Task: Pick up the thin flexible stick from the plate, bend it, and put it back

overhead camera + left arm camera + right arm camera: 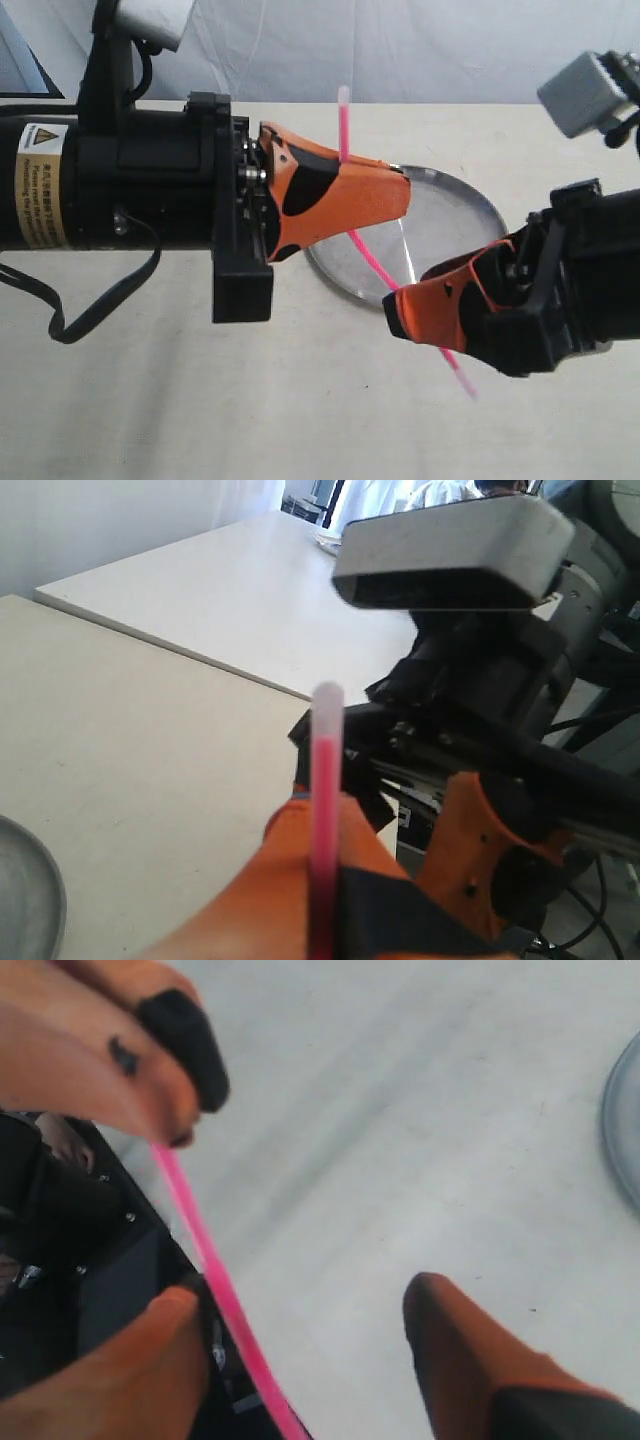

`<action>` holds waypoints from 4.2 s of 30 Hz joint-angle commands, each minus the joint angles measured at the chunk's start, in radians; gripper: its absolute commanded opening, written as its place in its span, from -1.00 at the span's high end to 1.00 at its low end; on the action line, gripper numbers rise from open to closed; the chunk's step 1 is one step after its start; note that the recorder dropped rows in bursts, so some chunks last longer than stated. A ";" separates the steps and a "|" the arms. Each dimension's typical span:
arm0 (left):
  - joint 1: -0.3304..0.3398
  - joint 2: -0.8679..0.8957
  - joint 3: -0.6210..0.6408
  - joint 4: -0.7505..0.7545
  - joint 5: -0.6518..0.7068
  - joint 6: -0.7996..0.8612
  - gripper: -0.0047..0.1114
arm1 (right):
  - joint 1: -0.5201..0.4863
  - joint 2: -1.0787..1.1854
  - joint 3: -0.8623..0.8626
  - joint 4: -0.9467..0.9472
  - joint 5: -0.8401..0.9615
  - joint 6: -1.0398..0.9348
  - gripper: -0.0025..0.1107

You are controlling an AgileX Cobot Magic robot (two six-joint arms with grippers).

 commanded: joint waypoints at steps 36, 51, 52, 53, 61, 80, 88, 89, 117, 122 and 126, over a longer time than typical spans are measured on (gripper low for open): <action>-0.004 -0.007 -0.005 -0.033 -0.088 0.004 0.92 | -0.004 -0.004 -0.006 0.114 0.039 -0.165 0.97; -0.004 -0.007 -0.005 -0.144 -0.160 0.004 0.92 | -0.004 0.095 -0.006 0.078 -0.041 -0.163 -0.07; -0.004 -0.007 -0.005 -0.144 -0.162 0.004 0.92 | -0.004 0.112 -0.006 0.087 -0.047 -0.163 -0.05; -0.004 -0.007 -0.005 -0.146 -0.162 0.004 0.92 | -0.004 0.128 -0.006 0.098 -0.046 -0.163 0.02; -0.004 -0.007 -0.005 -0.060 -0.010 0.027 0.92 | -0.004 0.130 -0.006 0.232 0.015 -0.268 0.97; -0.004 -0.007 -0.005 -0.316 0.003 0.105 0.19 | -0.004 0.066 -0.006 0.228 0.135 -0.268 0.97; -0.004 -0.007 -0.005 -0.257 -0.030 0.105 0.19 | -0.004 0.066 -0.006 0.226 0.212 -0.268 0.97; -0.004 -0.007 -0.005 -0.256 -0.027 0.105 0.19 | -0.003 0.066 -0.006 0.226 0.217 -0.268 0.97; -0.004 0.068 -0.021 -0.295 -0.151 0.079 0.52 | 0.089 0.068 -0.006 0.269 0.215 -0.327 0.97; -0.004 0.068 -0.021 -0.266 -0.224 0.088 0.48 | 0.089 0.066 -0.006 0.148 0.194 -0.234 0.97; -0.004 0.068 -0.021 -0.244 -0.198 -0.027 -0.11 | 0.089 0.066 -0.006 0.115 0.190 -0.207 0.97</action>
